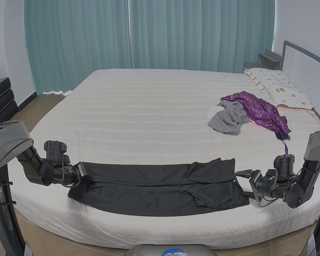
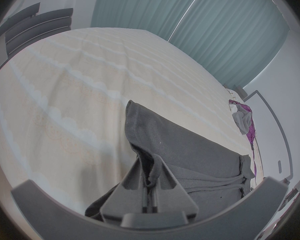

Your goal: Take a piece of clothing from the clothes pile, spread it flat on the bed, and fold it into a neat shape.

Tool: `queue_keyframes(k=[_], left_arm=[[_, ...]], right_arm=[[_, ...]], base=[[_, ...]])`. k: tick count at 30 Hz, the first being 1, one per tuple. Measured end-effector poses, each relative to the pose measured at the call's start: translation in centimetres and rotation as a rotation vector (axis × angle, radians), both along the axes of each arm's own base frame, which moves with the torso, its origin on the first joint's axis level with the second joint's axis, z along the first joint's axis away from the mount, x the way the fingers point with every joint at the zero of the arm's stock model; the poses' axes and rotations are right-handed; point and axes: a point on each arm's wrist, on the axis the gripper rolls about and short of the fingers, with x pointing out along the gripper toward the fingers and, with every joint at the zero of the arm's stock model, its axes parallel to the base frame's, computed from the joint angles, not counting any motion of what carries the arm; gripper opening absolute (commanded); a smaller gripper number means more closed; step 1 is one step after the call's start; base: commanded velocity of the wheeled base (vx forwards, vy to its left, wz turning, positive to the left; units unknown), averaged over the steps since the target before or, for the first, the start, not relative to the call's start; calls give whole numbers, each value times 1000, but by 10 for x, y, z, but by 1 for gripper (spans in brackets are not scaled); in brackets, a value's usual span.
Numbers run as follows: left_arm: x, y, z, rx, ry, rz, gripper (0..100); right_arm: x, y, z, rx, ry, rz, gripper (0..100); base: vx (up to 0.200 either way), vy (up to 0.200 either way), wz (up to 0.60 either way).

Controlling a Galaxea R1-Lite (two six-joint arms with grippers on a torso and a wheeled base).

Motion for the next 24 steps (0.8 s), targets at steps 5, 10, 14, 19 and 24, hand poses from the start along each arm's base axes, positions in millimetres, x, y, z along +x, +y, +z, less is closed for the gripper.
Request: queue_keyframes(k=[5,10,14,19,24], left_arm=[[2,0,0,-1,-5,0,0],[4,0,2,-15,-14,7,0],[11,-1,7,-46,-36,36,0],[17,-2,11,-72,-52,56,0],[18,-4,12,-76,-56,56,0]], right_arm=[[2,-3,1,1,-8,-13,100],[4,-8,3,2,-23,-31,100],[5,-12,3,3,-29,-41,100],[6,-13,2,3,-28,-47,100],[6,-13,1,3,-26,-47,100]], base=[[-80,0,0],[0,0,0],[0,0,0],[0,-200,0],[0,-200,0]])
